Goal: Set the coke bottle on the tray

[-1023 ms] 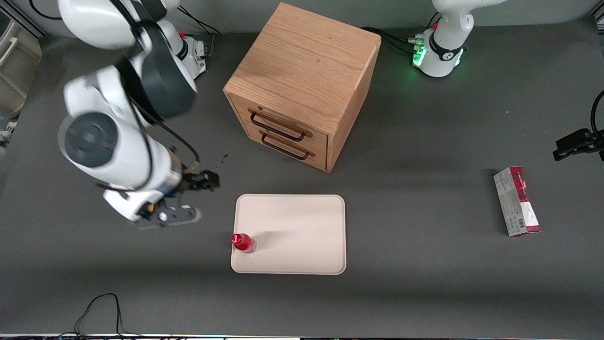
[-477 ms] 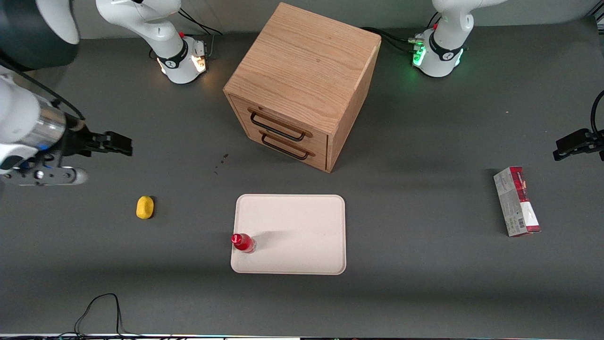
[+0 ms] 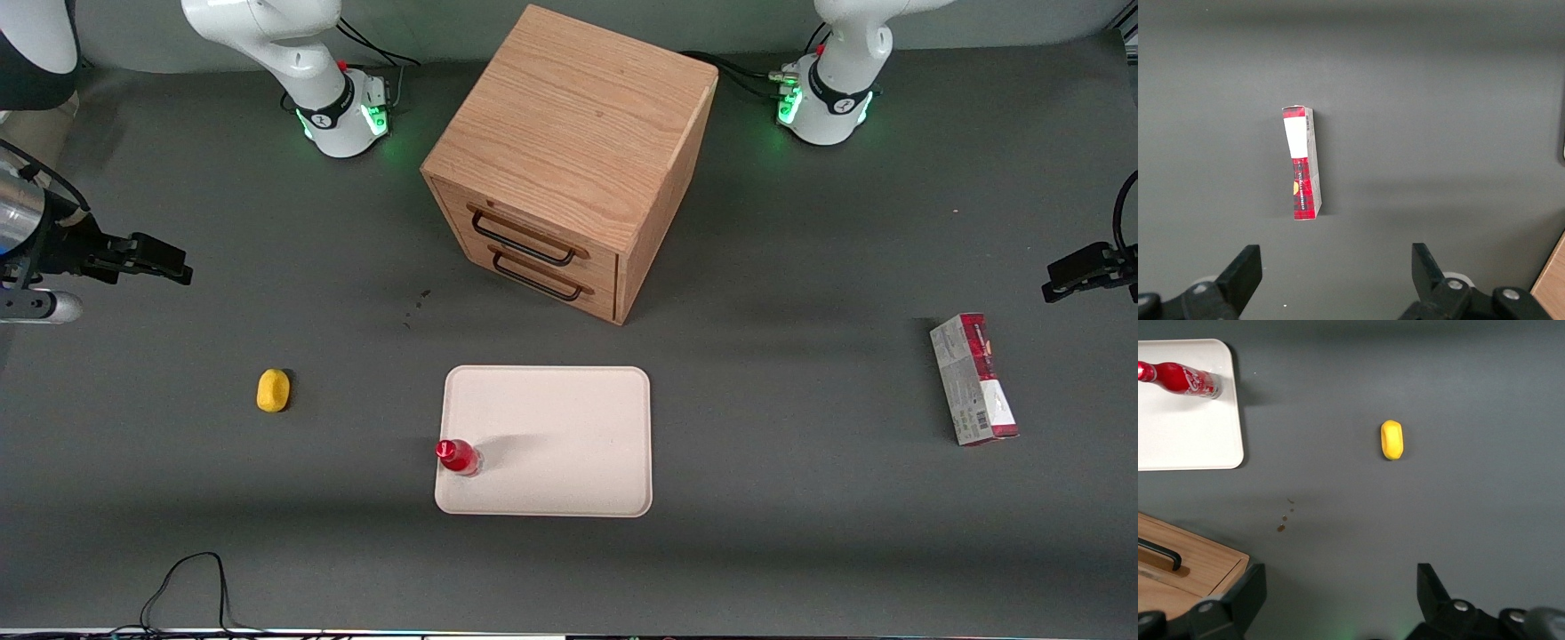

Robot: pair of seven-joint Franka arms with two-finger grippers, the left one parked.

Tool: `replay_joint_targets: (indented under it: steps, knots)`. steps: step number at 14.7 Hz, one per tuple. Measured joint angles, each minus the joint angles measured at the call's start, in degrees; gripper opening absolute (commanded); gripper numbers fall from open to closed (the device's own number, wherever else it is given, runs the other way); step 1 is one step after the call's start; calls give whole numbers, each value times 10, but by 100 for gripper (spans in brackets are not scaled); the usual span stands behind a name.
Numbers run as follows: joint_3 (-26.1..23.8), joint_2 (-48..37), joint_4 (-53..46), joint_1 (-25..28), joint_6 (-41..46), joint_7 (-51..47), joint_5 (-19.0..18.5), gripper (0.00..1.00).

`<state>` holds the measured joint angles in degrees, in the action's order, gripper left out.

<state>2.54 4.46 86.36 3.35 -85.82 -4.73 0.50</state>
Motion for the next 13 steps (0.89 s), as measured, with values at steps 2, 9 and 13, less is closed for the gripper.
replay_joint_targets:
  steps: [2, 9, 13]
  knots:
    - [0, -6, 6, -14, -3, 7, 0, 100]
    - [10, -7, 7, -26, -3, 25, 0, 100]
    - [16, -8, 7, -21, -4, 24, 0, 100]
